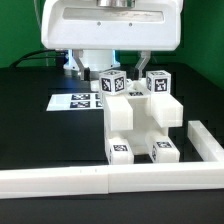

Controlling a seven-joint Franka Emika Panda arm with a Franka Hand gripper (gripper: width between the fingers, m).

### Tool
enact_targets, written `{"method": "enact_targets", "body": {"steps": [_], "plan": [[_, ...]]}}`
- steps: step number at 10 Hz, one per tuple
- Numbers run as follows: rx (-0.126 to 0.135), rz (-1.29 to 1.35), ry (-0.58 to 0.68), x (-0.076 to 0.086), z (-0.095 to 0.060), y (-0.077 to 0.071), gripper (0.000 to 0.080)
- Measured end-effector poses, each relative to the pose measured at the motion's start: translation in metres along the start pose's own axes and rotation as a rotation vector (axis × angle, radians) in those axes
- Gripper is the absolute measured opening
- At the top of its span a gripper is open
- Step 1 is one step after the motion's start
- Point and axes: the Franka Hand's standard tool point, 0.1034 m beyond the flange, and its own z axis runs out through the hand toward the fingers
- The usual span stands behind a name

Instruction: Assemble chair

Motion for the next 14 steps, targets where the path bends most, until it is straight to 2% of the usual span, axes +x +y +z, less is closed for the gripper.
{"method": "enact_targets", "body": {"steps": [3, 4, 6, 9, 14], "plan": [[-0.004, -0.148, -0.001, -0.0001, 0.0000, 0.0004, 0.0649], [-0.004, -0.134, -0.001, -0.0001, 0.0000, 0.0004, 0.0554], [-0.004, -0.133, 0.000, 0.0002, -0.0004, 0.0007, 0.0282], [-0.004, -0.108, 0.000, 0.0001, -0.0004, 0.0007, 0.0284], [0.002, 0.236, 0.001, 0.0003, -0.0004, -0.0006, 0.0284]]}}
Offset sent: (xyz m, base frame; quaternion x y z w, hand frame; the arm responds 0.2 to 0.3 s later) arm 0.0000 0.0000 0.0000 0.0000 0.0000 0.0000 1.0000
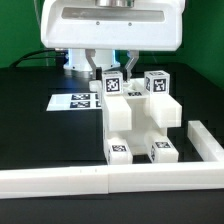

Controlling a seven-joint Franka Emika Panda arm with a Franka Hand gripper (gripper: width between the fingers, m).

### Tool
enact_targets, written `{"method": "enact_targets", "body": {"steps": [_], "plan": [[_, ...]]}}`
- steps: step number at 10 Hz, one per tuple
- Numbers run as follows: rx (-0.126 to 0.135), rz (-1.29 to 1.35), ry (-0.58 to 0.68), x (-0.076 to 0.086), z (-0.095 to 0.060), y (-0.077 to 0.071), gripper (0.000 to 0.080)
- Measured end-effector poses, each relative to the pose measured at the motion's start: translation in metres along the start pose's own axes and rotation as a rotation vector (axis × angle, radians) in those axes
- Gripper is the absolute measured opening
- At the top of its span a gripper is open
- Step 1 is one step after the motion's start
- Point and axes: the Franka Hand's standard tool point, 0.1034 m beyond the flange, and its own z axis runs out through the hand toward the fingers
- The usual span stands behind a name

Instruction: Assemble chair

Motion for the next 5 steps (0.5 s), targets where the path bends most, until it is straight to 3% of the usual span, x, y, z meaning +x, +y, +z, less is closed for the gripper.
{"method": "enact_targets", "body": {"steps": [5], "plan": [[0.004, 0.321, -0.001, -0.0001, 0.0001, -0.0016, 0.0284]]}}
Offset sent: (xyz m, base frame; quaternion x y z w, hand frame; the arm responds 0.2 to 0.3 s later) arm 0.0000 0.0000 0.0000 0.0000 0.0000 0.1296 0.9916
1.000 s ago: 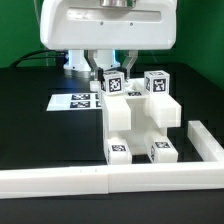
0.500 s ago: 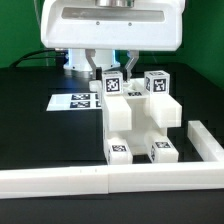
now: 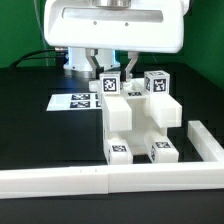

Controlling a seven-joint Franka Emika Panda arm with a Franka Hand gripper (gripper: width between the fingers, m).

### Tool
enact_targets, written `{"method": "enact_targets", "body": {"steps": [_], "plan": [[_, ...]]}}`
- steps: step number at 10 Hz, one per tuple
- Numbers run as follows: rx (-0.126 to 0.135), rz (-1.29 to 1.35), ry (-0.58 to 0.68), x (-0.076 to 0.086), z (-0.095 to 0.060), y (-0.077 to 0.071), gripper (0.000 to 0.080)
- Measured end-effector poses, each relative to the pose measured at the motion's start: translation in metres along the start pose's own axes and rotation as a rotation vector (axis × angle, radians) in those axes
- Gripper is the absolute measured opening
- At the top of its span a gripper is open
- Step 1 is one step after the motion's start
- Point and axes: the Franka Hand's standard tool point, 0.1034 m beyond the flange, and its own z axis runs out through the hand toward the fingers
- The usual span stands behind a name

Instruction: Assemble chair

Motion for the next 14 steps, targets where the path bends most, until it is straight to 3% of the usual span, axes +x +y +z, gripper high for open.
{"method": "enact_targets", "body": {"steps": [7, 14], "plan": [[0.010, 0.368, -0.005, -0.0008, 0.0000, -0.0023, 0.0284], [0.039, 0.777, -0.028, -0.0032, -0.0002, -0.0090, 0.0284]]}}
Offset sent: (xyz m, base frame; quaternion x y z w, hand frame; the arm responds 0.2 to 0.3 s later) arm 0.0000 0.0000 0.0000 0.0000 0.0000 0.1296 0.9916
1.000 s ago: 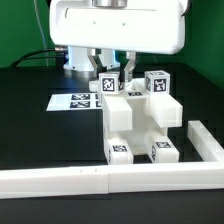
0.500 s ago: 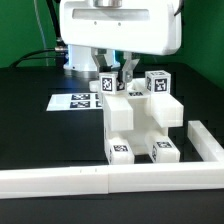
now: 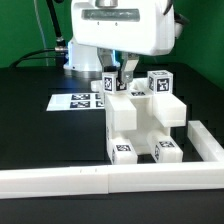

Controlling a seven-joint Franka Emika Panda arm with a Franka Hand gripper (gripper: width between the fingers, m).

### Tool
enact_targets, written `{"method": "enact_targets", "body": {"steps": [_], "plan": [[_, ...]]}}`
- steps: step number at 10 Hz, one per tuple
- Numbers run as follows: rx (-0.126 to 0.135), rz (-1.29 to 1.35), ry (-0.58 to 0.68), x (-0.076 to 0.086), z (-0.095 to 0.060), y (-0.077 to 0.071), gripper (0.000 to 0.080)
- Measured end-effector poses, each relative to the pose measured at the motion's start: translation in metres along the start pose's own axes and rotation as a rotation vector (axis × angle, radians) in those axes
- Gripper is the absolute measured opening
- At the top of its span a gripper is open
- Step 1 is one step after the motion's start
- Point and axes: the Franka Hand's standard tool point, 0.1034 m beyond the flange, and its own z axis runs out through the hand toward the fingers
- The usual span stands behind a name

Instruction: Assemble chair

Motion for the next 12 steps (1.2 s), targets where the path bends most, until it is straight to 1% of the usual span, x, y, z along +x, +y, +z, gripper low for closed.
{"method": "enact_targets", "body": {"steps": [5, 10, 12], "plan": [[0.012, 0.262, -0.023, -0.006, 0.000, -0.003, 0.0284], [0.016, 0.504, -0.045, -0.011, 0.000, -0.005, 0.0284], [0.016, 0.538, -0.047, -0.012, 0.000, -0.006, 0.0284]]}}
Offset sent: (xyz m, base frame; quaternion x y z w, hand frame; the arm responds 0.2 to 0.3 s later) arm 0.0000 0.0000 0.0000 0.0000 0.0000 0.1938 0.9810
